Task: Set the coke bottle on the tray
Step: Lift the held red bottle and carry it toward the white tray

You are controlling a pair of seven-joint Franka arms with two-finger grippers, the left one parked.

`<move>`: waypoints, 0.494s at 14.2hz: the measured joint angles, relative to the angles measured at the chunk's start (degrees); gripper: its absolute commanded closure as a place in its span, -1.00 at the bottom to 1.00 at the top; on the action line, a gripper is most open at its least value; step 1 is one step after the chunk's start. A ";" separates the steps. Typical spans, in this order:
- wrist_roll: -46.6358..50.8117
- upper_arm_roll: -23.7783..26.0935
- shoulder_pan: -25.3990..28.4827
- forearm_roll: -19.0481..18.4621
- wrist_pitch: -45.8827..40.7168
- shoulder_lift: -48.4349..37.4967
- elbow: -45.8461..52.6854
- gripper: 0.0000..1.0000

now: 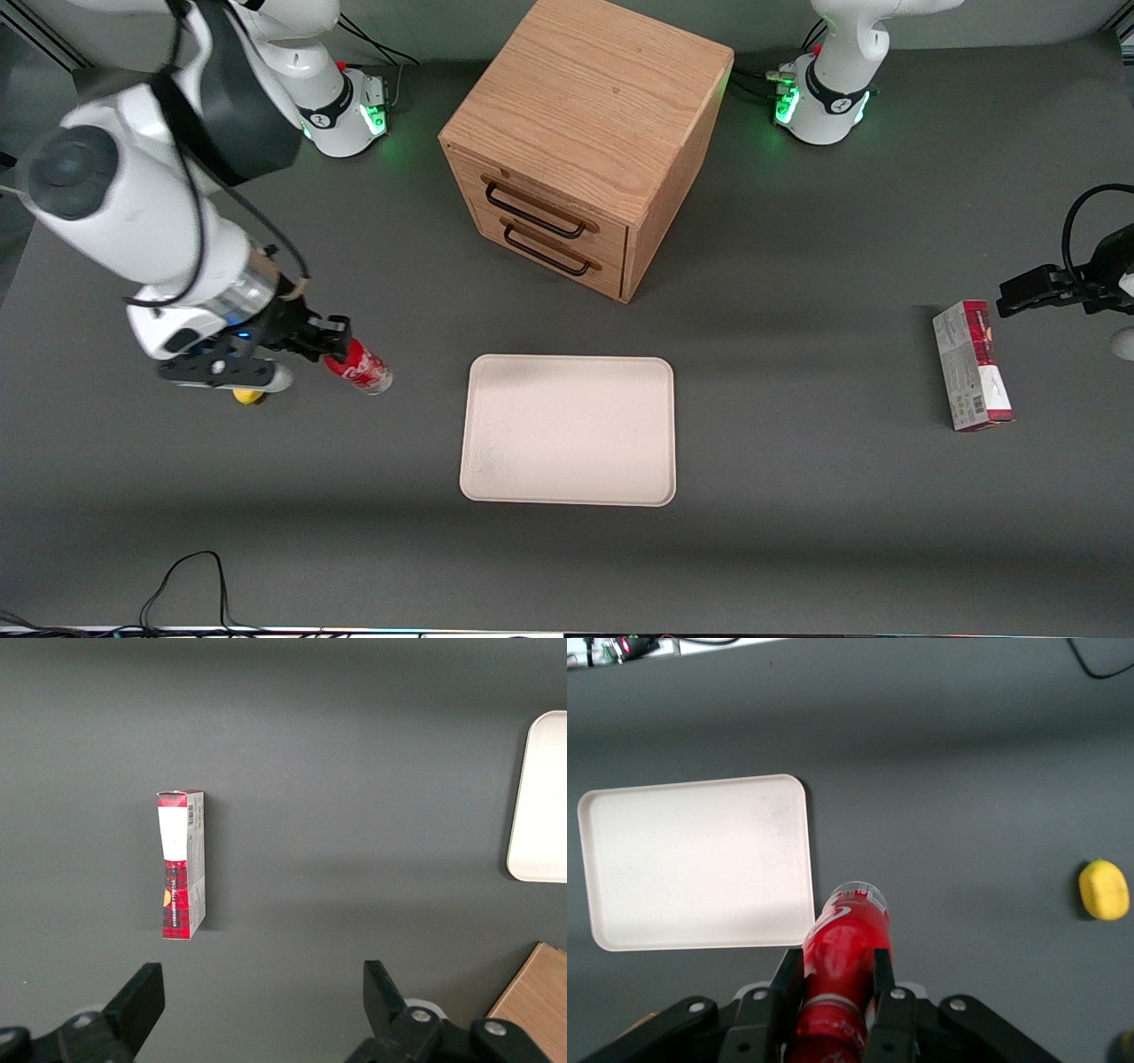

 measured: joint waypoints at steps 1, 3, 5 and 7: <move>-0.01 0.13 -0.04 0.00 -2.56 1.80 3.93 1.00; -0.01 1.70 -0.09 -0.35 -4.93 6.18 10.59 1.00; -0.01 4.78 -0.11 -2.55 -5.16 11.07 15.20 1.00; 0.13 8.35 -0.03 -5.17 -3.33 16.58 19.12 1.00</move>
